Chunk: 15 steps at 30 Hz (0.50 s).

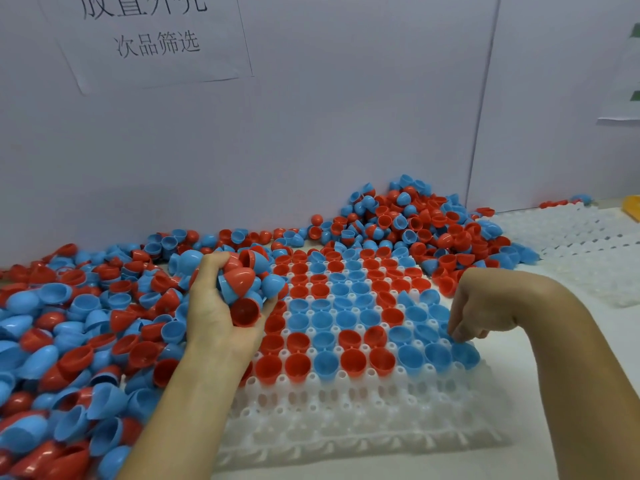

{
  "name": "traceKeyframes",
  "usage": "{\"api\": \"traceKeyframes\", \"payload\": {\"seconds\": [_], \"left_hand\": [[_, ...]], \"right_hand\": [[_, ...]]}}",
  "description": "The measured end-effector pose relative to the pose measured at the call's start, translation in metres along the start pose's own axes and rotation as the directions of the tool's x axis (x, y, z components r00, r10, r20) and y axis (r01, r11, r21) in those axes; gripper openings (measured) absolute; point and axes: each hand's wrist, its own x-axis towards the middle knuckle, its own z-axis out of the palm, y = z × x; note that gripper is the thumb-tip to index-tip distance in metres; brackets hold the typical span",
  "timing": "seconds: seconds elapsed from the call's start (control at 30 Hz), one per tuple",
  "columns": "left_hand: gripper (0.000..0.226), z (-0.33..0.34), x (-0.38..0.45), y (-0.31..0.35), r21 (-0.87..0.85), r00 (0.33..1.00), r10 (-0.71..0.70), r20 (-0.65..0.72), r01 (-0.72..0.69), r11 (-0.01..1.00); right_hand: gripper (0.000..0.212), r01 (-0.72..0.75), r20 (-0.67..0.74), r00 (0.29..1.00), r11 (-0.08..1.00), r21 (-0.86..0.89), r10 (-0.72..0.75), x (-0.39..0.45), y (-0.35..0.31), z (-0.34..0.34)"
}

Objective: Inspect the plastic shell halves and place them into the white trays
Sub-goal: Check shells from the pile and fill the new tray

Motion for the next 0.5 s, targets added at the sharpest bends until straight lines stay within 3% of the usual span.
{"api": "traceKeyframes", "payload": {"seconds": [0.13, 0.27, 0.4, 0.5], "left_hand": [[0.02, 0.005, -0.004, 0.0, -0.005, 1.0, -0.022, -0.01, 0.022, 1.0], [0.013, 0.007, -0.005, 0.0, -0.008, 0.999, -0.049, 0.0, 0.049, 0.999], [0.012, 0.006, -0.003, -0.001, -0.019, 0.997, -0.066, 0.031, 0.067, 0.998], [0.007, 0.003, -0.001, -0.002, -0.02, 0.988, -0.105, 0.117, 0.108, 0.994]], "right_hand": [[0.021, 0.003, -0.033, 0.999, 1.0, -0.001, -0.003, 0.003, -0.001, 0.001], [0.014, 0.071, -0.258, 0.964, 0.997, 0.044, -0.058, 0.008, -0.001, 0.003], [0.012, 0.261, -0.38, 0.899, 0.963, 0.066, -0.218, 0.008, -0.022, 0.01], [0.015, 0.487, -0.465, 0.805, 0.858, 0.163, -0.369, 0.001, -0.049, 0.018]]}}
